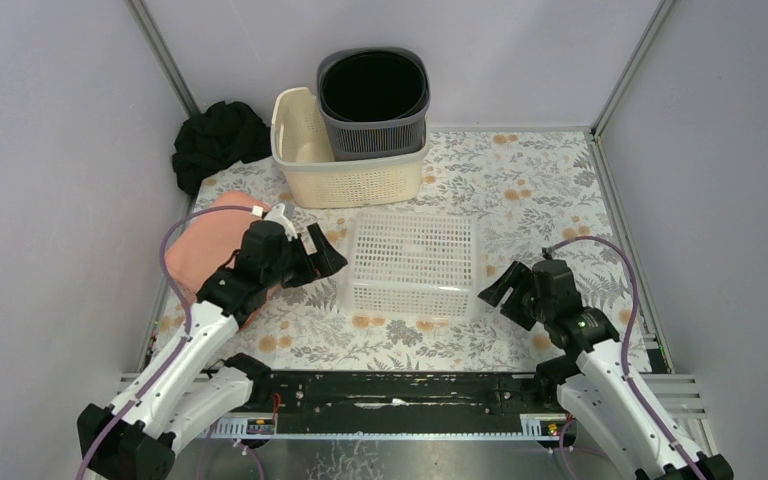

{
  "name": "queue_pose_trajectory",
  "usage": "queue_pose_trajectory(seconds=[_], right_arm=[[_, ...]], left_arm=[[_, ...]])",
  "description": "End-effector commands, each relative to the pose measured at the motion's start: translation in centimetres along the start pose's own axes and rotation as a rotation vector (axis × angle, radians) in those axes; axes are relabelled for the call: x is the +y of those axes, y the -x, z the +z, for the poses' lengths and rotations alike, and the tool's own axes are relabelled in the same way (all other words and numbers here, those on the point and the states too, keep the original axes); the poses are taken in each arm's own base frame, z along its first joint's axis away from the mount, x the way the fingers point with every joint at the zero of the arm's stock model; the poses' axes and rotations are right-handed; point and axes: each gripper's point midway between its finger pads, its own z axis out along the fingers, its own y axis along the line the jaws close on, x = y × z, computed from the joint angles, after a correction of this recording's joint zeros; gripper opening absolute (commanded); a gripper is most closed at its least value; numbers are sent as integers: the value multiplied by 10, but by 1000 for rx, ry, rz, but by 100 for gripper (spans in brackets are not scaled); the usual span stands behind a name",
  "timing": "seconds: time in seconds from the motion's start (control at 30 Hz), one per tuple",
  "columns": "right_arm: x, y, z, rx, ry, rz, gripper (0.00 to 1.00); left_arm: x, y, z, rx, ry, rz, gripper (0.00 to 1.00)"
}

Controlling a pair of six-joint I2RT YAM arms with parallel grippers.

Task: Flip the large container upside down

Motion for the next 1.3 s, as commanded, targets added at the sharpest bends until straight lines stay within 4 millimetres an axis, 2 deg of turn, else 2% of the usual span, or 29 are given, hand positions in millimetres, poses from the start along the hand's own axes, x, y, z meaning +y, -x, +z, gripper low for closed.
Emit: queue_pose_trajectory(seconds=[0.0, 0.13, 0.2, 0.3, 0.37, 0.43, 0.5, 0.6, 0.63, 0.73, 0.83, 0.87, 0.9, 1.0, 1.07, 1.1, 1.13, 1.2, 1.27], right_arm=[[17, 16, -18, -48, 42, -66, 73], [38, 20, -35, -14, 89, -143, 67], [41, 20, -40, 7, 85, -185, 66], [54, 23, -48, 17, 125, -229, 65], [67, 19, -53, 63, 179, -244, 62], [74, 8, -57, 129, 229, -255, 58], [72, 2, -61, 150, 234, -261, 56], [65, 5, -67, 113, 205, -272, 56], [62, 6, -68, 103, 193, -275, 57], [56, 8, -65, 90, 160, -272, 60], [50, 13, -55, 67, 127, -250, 61], [48, 16, -52, 52, 114, -245, 61], [45, 20, -49, 33, 90, -240, 62], [42, 32, -43, -13, 42, -229, 66], [40, 42, -41, -49, 2, -218, 71], [40, 47, -41, -64, -9, -216, 74], [39, 52, -41, -84, -32, -212, 76], [32, 64, -41, -130, -90, -194, 78], [27, 72, -38, -164, -127, -166, 79]], left_arm=[[-17, 4, 18, -46, -77, -7, 100], [-16, -8, 43, -24, -40, 22, 100], [-15, -8, 58, -32, -5, 44, 100], [-24, -12, 86, -9, 12, 75, 99], [-41, -20, 104, 18, -3, 99, 98], [-68, -23, 121, 23, -31, 120, 98], [-93, -31, 139, 42, -52, 152, 98], [-129, -39, 169, 66, -82, 195, 98], [-134, -47, 185, 91, -80, 207, 98], [-168, -53, 217, 114, -129, 229, 98], [-201, -49, 253, 100, -160, 299, 98], [-212, -44, 264, 91, -175, 320, 98], [-237, -29, 272, 53, -221, 347, 99], [-278, -12, 301, 2, -314, 425, 100], [-305, -5, 312, 5, -389, 452, 100], [-307, -6, 319, 20, -398, 457, 100], [-311, -1, 315, 21, -398, 459, 100], [-306, 9, 297, 7, -379, 451, 100], [-298, 22, 267, -47, -397, 429, 100]])
